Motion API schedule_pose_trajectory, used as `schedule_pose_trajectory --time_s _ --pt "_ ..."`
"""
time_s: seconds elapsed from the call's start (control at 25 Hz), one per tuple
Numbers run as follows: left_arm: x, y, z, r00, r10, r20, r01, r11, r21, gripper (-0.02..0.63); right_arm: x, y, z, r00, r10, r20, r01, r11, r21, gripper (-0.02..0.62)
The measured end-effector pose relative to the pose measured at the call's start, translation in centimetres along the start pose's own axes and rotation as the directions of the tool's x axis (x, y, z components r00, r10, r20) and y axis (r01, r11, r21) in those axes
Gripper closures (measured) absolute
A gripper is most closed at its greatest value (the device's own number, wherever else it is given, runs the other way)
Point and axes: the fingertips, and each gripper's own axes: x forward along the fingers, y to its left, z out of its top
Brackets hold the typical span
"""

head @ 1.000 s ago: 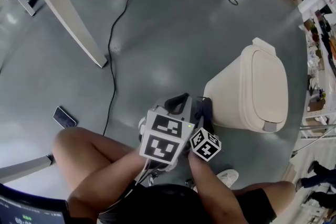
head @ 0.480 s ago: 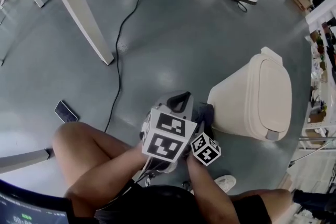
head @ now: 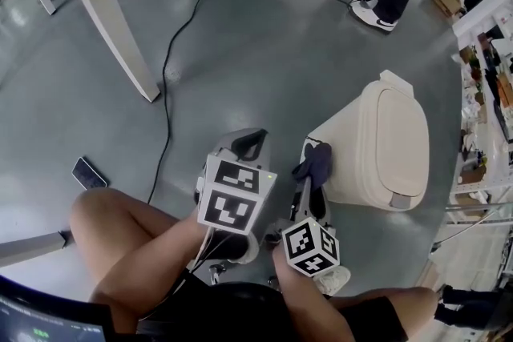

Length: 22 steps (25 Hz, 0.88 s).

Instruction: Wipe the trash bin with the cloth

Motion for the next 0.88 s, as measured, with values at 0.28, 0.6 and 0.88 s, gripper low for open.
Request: schedule_pose_trajectory --time_s 0.28,0.6,0.88 --pt "0.2 -0.6 -0.1 1.0 -0.011 -0.001 0.011 1.0 0.016 0.606 -1.6 1.4 6.1 0.987 0.022 0.157 -0.024 1.0 0.011 0.503" --pt "0.3 -1.0 -0.9 1.0 -0.022 -0.021 0.023 0.999 0.022 0.606 -0.6 0.0 5.9 0.988 -0.026 0.154 0.017 0.998 0.059 0.503" --pt "1.0 -0.9 -1.6 0.999 -0.017 -0.044 0.019 0.999 0.044 0.606 0.9 -1.6 3.4 0.992 -0.065 0.112 0.058 0.996 0.062 0.503"
